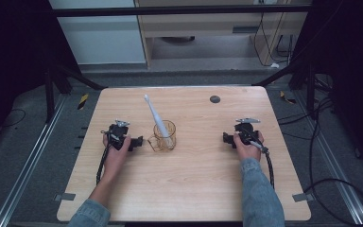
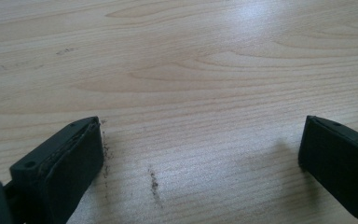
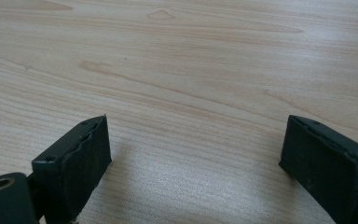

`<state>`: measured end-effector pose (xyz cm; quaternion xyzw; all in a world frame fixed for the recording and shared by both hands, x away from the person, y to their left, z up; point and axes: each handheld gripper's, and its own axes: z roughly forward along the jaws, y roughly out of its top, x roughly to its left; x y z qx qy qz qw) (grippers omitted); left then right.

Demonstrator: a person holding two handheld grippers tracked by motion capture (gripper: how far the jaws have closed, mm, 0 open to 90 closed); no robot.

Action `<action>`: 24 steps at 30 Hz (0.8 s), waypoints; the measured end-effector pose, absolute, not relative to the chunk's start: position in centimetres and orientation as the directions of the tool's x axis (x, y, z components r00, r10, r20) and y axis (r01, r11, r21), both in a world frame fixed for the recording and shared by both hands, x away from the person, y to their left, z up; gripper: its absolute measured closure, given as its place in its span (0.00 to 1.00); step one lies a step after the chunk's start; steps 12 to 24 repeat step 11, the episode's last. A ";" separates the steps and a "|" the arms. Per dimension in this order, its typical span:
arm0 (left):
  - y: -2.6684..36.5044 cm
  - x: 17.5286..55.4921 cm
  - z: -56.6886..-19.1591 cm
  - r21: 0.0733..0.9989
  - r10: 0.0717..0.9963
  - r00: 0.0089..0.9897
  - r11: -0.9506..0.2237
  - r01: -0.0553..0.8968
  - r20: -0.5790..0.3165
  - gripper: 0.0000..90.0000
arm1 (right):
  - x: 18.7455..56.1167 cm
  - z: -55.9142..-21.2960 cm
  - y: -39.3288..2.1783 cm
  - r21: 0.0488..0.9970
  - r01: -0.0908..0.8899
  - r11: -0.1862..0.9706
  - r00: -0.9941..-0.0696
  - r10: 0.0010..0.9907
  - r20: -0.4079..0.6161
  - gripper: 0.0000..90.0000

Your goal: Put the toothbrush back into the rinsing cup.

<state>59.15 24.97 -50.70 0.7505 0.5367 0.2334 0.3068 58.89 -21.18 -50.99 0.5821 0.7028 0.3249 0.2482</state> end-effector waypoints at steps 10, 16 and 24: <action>25.0 59.1 -50.7 0.711 0.949 0.315 -0.236 0.662 0.021 0.00 | 59.0 -51.1 -20.7 0.725 0.679 0.119 -0.170 0.985 -0.002 0.00; 25.0 59.1 -50.7 0.711 0.949 0.315 -0.236 0.662 0.021 0.00 | 58.9 -51.1 -20.7 0.724 0.680 0.112 -0.162 0.987 0.000 0.00; 25.0 59.1 -50.7 0.711 0.949 0.315 -0.236 0.662 0.021 0.00 | 58.9 -51.1 -20.7 0.724 0.680 0.112 -0.162 0.987 0.000 0.00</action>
